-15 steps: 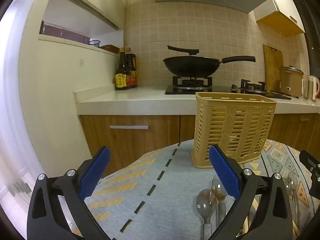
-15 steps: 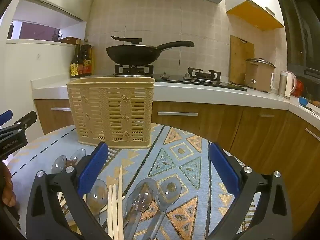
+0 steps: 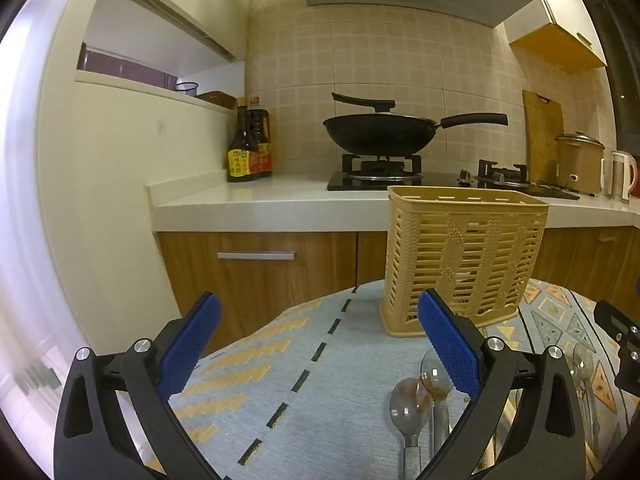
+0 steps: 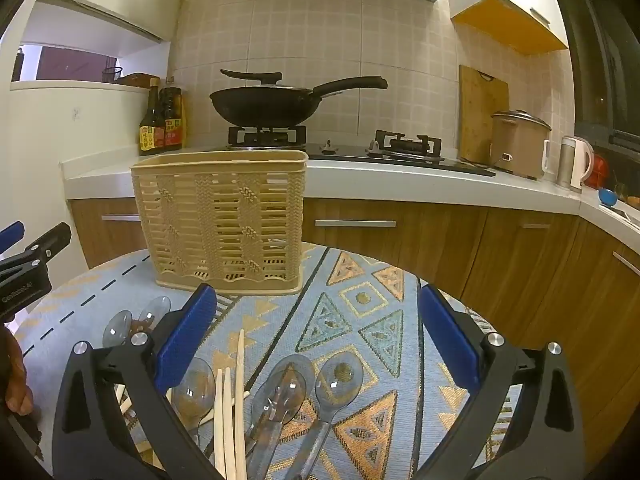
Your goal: Organize utensils
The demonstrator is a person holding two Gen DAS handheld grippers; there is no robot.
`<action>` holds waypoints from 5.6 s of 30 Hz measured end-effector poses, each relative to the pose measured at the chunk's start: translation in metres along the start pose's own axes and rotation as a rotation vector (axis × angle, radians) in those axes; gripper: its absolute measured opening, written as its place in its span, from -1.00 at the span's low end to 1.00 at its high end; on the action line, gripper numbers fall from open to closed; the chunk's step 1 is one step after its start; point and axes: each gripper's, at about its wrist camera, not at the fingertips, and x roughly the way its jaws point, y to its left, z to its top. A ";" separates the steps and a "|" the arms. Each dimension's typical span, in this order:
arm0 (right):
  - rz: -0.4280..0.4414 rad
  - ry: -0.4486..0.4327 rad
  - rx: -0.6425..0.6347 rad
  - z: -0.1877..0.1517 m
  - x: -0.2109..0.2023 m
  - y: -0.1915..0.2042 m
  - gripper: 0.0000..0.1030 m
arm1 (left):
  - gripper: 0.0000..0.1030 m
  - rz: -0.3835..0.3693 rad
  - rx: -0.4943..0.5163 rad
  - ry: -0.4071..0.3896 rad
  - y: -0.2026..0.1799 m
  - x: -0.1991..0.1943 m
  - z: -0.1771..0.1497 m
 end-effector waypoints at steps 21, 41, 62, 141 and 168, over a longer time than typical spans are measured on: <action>0.000 0.010 0.004 -0.001 0.004 0.000 0.87 | 0.85 -0.004 0.001 0.004 0.000 -0.005 0.002; -0.005 0.016 0.006 -0.003 0.006 -0.001 0.87 | 0.85 -0.007 0.008 0.004 -0.001 -0.006 0.002; -0.033 0.308 0.003 0.028 0.010 -0.024 0.45 | 0.23 -0.416 -0.023 0.592 0.025 0.037 -0.007; 0.197 0.084 0.089 0.166 0.138 0.007 -0.80 | -0.81 -0.523 -0.246 0.034 -0.028 0.138 0.160; 0.307 0.190 0.213 0.112 0.065 -0.040 0.09 | 0.04 -0.476 -0.162 0.116 -0.010 0.062 0.100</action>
